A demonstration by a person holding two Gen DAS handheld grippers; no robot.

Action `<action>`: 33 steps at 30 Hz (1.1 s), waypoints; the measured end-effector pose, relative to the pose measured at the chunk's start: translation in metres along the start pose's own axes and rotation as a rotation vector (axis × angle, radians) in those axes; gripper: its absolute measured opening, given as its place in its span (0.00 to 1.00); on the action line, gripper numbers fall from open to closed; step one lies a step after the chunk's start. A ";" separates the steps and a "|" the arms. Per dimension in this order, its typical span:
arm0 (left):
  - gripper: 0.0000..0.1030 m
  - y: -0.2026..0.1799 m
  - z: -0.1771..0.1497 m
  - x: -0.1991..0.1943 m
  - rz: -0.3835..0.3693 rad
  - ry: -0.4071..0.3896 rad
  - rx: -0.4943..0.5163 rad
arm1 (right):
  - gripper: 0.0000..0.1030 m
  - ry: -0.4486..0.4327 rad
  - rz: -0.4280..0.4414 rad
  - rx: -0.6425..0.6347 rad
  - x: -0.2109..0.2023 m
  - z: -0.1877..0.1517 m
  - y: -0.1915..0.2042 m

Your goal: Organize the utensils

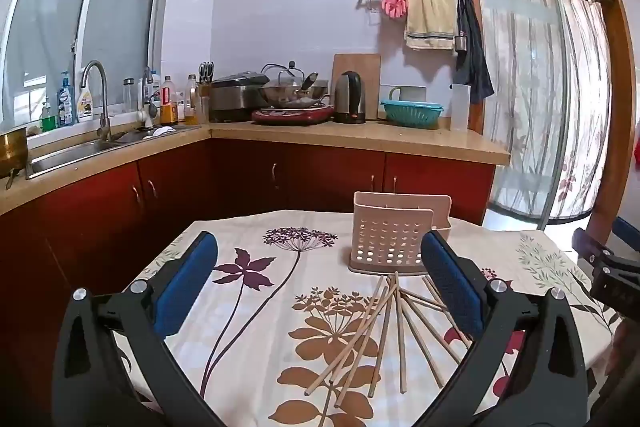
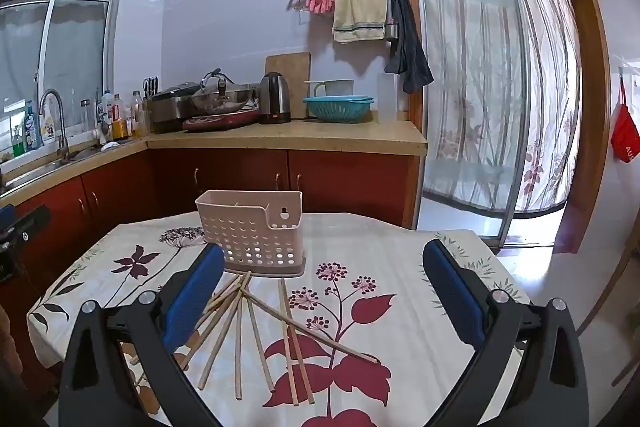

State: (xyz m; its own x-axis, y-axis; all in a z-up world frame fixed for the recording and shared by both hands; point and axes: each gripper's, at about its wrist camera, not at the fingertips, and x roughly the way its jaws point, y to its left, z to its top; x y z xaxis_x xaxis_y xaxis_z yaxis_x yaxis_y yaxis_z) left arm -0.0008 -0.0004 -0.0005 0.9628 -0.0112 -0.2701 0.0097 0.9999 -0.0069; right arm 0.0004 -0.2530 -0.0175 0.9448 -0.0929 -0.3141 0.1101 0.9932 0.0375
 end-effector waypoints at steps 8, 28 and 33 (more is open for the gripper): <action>0.96 -0.007 0.000 -0.008 -0.007 0.003 0.020 | 0.95 0.008 -0.001 0.002 0.001 -0.001 0.001; 0.96 -0.012 0.006 -0.019 -0.006 -0.022 0.029 | 0.95 -0.022 0.025 0.012 -0.012 0.009 0.001; 0.96 -0.011 0.004 -0.018 -0.005 -0.021 0.029 | 0.95 -0.025 0.027 0.011 -0.011 0.008 0.002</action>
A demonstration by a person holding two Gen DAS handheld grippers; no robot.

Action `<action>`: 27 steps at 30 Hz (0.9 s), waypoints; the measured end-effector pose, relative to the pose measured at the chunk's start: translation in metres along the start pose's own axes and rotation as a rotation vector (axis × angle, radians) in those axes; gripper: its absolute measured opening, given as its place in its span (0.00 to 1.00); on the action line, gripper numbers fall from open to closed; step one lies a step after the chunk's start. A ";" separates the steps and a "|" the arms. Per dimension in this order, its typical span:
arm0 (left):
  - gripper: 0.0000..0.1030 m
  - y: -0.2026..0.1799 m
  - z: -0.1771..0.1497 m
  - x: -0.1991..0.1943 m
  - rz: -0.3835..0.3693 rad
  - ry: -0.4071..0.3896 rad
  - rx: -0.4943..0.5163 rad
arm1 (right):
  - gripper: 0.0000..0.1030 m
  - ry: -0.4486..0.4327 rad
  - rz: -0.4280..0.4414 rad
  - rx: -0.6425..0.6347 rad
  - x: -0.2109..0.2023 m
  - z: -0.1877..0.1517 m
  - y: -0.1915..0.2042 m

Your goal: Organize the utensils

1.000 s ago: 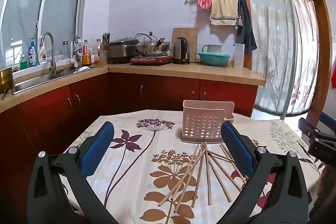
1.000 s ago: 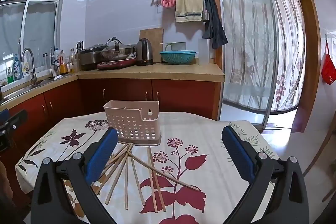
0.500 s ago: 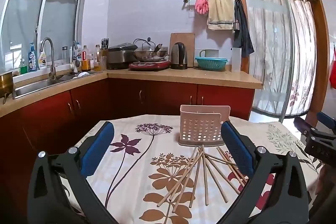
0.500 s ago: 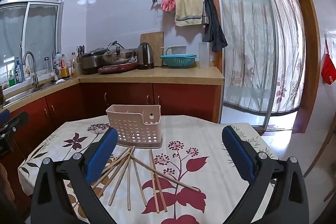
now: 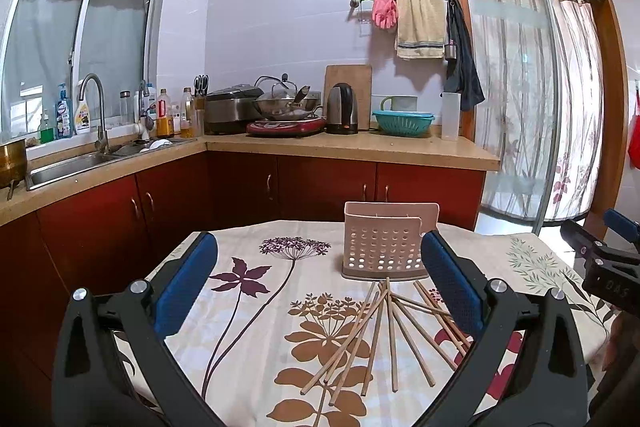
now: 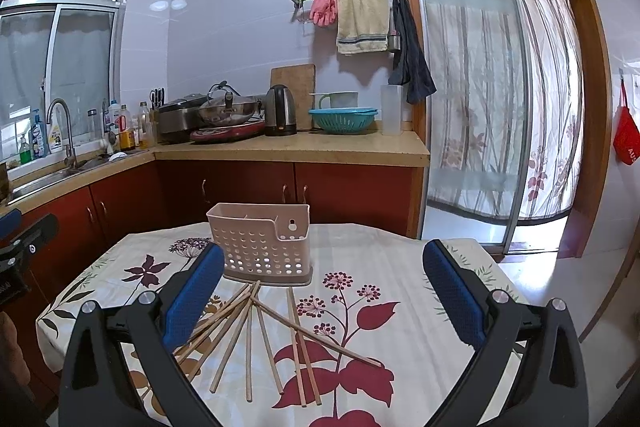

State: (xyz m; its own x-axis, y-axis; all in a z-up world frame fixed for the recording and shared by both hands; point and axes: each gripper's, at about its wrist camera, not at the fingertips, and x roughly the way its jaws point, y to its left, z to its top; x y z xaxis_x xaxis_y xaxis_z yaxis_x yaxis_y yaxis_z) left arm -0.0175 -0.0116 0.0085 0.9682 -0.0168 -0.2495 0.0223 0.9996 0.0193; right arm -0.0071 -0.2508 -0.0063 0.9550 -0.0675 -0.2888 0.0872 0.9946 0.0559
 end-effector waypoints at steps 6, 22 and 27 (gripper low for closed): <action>0.96 0.001 -0.001 -0.001 0.002 -0.001 -0.001 | 0.95 -0.001 0.000 -0.001 0.000 0.000 0.001; 0.96 0.006 -0.001 -0.001 0.004 0.000 -0.005 | 0.95 -0.003 -0.001 -0.004 0.001 -0.001 0.003; 0.96 0.006 -0.001 -0.001 0.003 0.001 -0.005 | 0.95 -0.002 0.001 -0.007 0.000 0.000 0.005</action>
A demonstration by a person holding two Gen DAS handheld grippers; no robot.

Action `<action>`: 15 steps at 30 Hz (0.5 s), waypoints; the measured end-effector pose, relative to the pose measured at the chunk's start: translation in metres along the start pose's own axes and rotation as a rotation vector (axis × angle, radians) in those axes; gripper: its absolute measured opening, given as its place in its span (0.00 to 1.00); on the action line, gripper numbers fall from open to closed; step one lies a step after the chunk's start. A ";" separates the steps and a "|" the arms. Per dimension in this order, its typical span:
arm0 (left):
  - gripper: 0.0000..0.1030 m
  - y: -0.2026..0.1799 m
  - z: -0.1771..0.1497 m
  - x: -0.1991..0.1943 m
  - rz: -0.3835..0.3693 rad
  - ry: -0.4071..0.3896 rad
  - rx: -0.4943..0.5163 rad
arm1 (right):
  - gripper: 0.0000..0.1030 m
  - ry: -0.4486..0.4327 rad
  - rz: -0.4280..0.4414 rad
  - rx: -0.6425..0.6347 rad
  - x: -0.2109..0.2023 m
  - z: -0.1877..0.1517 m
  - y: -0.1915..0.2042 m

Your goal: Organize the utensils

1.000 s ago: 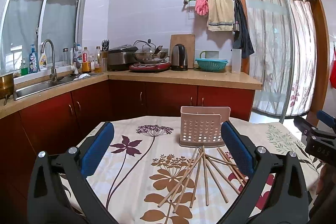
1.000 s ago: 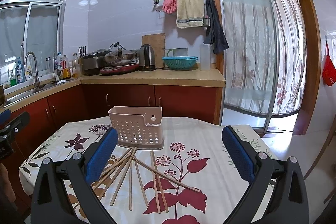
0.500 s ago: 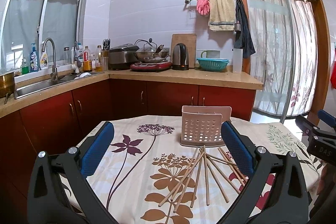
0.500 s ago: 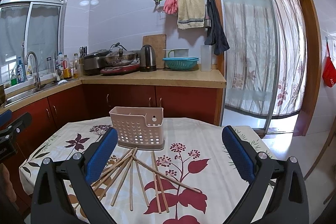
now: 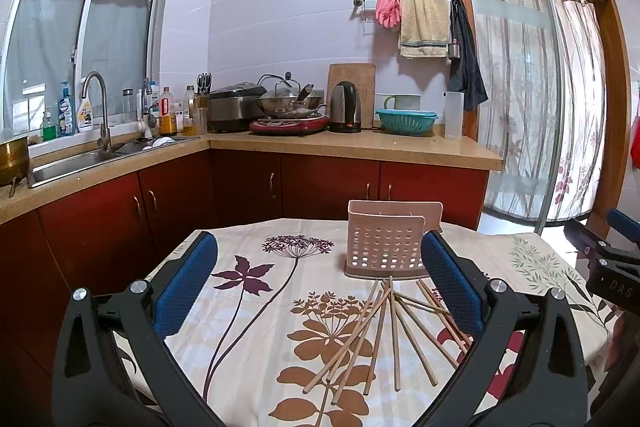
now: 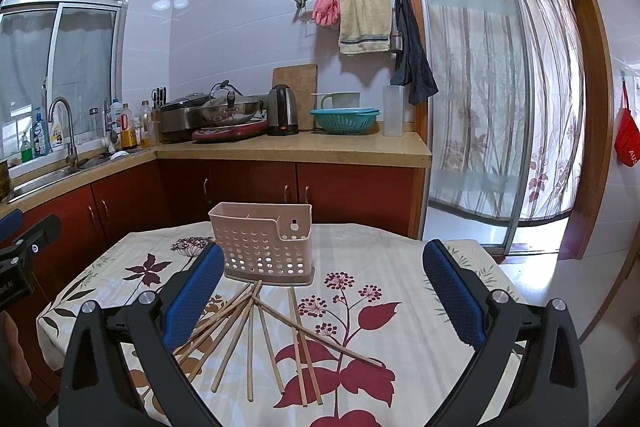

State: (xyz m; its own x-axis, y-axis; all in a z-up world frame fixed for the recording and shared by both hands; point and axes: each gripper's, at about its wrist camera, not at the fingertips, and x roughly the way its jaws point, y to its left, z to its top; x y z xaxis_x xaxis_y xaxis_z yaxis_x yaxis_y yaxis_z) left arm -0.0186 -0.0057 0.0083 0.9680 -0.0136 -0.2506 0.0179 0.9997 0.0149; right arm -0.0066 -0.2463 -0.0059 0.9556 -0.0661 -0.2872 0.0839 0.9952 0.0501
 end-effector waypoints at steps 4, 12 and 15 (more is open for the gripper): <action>0.96 0.000 0.000 0.000 0.000 0.000 -0.001 | 0.95 -0.001 0.001 0.002 0.000 0.000 0.001; 0.96 0.002 0.000 0.000 0.001 0.001 -0.001 | 0.95 0.001 0.001 -0.001 0.000 0.000 0.002; 0.96 0.001 0.000 0.000 0.001 0.001 -0.001 | 0.95 0.000 0.001 0.000 0.000 0.000 0.002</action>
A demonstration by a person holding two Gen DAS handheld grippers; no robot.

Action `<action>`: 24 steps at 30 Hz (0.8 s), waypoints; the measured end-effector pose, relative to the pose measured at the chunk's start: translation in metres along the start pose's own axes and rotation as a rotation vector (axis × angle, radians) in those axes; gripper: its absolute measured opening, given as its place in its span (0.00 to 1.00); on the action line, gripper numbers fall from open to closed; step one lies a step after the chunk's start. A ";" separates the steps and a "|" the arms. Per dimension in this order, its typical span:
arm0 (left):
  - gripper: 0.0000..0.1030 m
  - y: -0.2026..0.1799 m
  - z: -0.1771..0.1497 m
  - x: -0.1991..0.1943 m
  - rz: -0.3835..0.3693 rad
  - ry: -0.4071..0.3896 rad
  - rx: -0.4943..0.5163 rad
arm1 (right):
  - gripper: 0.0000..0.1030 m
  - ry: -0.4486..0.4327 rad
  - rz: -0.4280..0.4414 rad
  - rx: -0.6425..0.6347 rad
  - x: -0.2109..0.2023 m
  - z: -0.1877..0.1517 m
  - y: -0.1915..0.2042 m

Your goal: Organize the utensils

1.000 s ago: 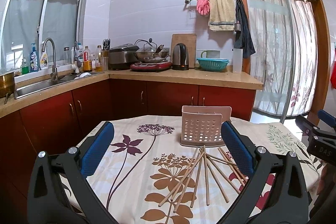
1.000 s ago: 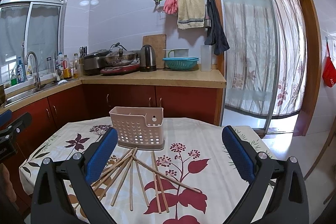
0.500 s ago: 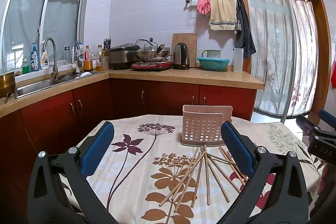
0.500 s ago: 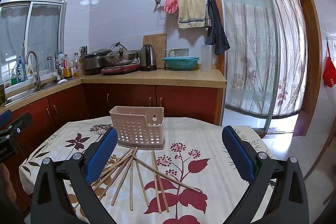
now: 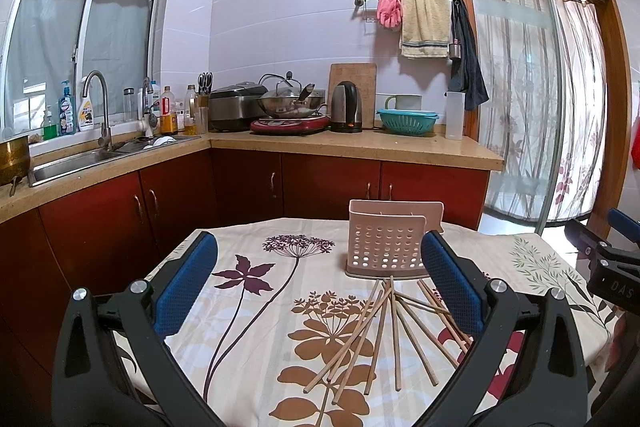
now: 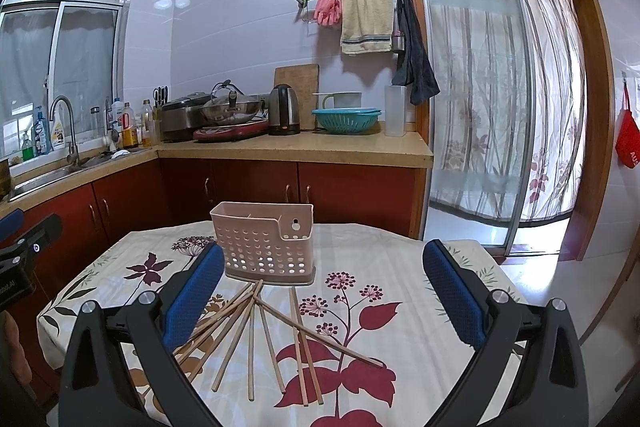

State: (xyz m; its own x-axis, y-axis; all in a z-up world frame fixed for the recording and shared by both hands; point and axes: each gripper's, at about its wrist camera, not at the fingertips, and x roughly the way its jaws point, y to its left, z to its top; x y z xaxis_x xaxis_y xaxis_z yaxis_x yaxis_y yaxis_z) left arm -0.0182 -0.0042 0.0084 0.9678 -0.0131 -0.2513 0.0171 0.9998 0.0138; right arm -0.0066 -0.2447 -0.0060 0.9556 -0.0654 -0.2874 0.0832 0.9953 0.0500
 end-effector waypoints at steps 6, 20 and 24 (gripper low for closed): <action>0.96 0.000 0.000 0.000 0.000 0.000 0.000 | 0.95 0.000 0.000 -0.001 0.000 -0.001 0.001; 0.96 0.002 -0.003 0.001 0.000 0.002 0.000 | 0.95 0.001 0.003 -0.003 0.001 -0.002 0.004; 0.96 0.003 -0.008 0.004 0.000 0.009 0.003 | 0.95 0.007 0.009 -0.010 0.004 -0.008 0.006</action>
State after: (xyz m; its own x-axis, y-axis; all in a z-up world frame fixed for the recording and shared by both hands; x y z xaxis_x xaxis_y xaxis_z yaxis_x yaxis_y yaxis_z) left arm -0.0159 -0.0007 -0.0004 0.9655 -0.0128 -0.2602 0.0178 0.9997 0.0168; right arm -0.0046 -0.2382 -0.0140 0.9543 -0.0562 -0.2936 0.0720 0.9965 0.0432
